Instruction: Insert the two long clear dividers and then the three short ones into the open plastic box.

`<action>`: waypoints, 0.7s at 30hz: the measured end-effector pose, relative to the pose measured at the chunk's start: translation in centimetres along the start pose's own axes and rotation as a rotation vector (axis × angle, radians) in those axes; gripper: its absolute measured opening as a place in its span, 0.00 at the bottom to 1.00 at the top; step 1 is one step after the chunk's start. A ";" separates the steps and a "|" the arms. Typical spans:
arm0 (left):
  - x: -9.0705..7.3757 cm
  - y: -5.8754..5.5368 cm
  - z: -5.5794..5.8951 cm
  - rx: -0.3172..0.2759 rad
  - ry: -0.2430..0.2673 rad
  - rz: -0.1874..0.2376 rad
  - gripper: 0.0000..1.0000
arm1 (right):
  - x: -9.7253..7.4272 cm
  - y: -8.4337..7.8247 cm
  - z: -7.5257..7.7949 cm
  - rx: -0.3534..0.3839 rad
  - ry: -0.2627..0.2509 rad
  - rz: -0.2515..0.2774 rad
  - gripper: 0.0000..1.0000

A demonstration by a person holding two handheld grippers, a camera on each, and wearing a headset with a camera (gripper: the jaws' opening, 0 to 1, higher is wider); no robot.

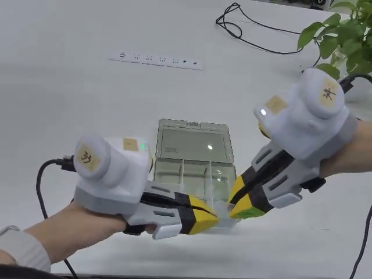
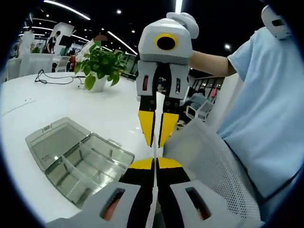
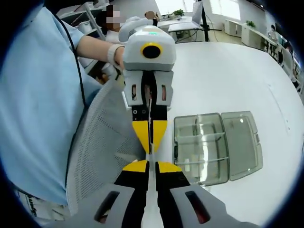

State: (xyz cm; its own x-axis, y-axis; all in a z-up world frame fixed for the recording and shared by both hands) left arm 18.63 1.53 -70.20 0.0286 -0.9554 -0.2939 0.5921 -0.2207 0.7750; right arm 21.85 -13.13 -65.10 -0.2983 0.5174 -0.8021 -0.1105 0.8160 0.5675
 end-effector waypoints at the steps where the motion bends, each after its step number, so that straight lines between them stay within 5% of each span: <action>1: 0.0 0.0 0.0 0.005 -0.005 -0.001 0.00 | 0.0 0.0 0.0 -0.003 -0.001 -0.002 0.06; 10: 0.0 -0.2 0.1 0.036 -0.018 0.000 0.00 | 0.1 0.4 0.0 0.030 0.050 -0.013 0.02; 21: -0.4 -0.3 -0.2 0.019 0.015 0.006 0.00 | 0.5 1.3 0.4 0.018 0.051 -0.056 0.02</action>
State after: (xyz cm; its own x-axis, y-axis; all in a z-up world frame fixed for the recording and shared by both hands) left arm 18.60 1.98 -70.47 0.0439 -0.9538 -0.2972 0.5767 -0.2187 0.7871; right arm 21.98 -11.71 -64.85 -0.3405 0.4570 -0.8217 -0.1114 0.8482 0.5178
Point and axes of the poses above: the centre of the closed fingertips' face, and the gripper's own axes: x roughly forward along the fingers, z roughly to its right, y roughly out of its top, the point moved 10 cm from there along -x, roughly backward along the fingers, and after that the axes turned 12 degrees about -x, right-handed, at the moved point
